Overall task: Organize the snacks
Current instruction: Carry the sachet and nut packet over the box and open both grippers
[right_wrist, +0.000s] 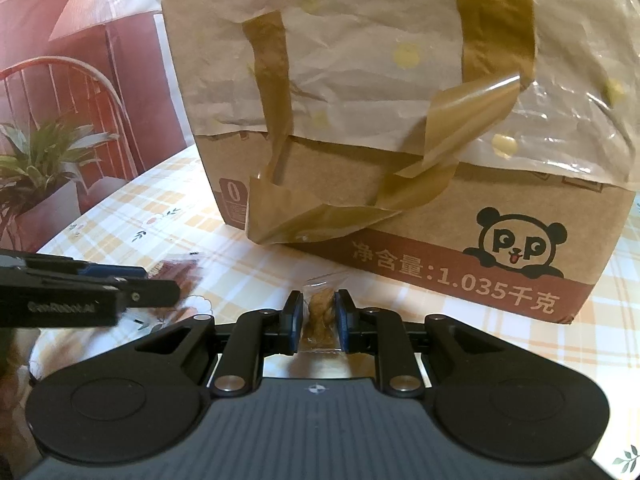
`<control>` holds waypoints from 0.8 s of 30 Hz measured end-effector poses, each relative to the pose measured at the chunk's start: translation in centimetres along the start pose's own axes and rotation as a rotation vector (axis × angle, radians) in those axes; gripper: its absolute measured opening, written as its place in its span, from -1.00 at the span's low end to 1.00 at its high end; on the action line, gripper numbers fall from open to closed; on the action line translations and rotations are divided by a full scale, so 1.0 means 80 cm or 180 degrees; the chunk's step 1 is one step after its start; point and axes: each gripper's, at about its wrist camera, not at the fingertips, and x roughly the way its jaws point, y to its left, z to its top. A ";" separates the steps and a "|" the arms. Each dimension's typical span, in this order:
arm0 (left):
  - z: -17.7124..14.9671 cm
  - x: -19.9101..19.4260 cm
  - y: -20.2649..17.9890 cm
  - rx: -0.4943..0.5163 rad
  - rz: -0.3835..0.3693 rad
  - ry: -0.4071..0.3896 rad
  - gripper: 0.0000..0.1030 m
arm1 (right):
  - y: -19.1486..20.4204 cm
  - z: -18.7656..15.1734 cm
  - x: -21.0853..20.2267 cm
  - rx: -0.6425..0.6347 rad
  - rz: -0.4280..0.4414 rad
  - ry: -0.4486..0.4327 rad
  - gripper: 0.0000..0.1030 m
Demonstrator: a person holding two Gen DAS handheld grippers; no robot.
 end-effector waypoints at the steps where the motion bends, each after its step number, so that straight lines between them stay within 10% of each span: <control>1: 0.001 -0.002 0.000 -0.0005 -0.0005 -0.0011 -0.17 | 0.001 0.000 -0.001 -0.0019 0.0004 0.0001 -0.63; 24: 0.106 -0.111 -0.005 0.0224 -0.0082 -0.1177 -0.16 | 0.054 0.071 -0.090 -0.0574 0.0656 -0.0596 -0.63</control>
